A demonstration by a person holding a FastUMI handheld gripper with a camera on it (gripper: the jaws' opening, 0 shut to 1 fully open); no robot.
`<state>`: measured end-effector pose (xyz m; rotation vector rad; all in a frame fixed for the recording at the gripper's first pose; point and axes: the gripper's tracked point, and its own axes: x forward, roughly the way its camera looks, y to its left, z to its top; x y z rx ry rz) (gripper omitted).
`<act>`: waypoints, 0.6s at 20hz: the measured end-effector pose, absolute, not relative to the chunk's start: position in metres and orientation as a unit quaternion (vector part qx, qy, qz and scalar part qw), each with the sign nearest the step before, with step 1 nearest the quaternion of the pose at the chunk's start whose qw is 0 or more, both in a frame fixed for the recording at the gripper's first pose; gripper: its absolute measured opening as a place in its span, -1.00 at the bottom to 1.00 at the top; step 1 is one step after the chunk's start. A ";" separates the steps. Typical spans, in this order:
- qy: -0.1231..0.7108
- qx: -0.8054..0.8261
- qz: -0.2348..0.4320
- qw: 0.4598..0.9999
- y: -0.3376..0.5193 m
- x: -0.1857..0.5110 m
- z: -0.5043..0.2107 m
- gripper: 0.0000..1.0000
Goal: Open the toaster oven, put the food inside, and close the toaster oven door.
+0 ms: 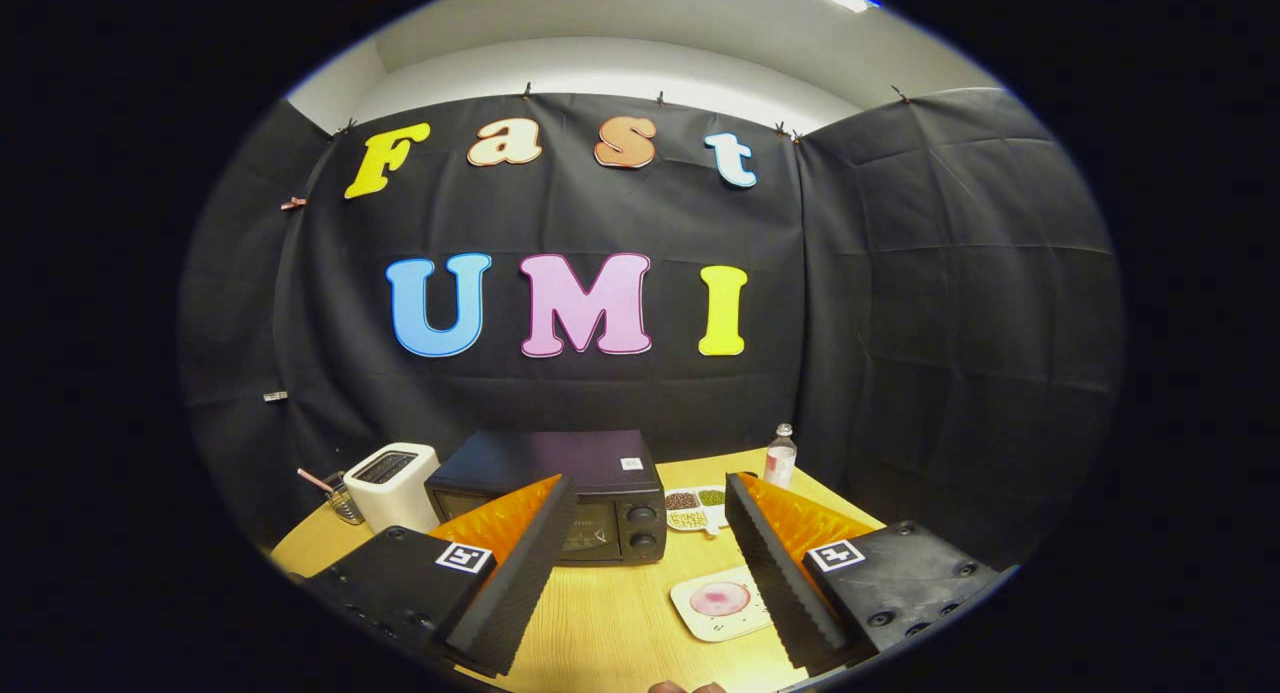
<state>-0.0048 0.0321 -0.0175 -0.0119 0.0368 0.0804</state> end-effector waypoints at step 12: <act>0.018 -0.001 0.075 0.997 0.091 0.051 -0.027 0.97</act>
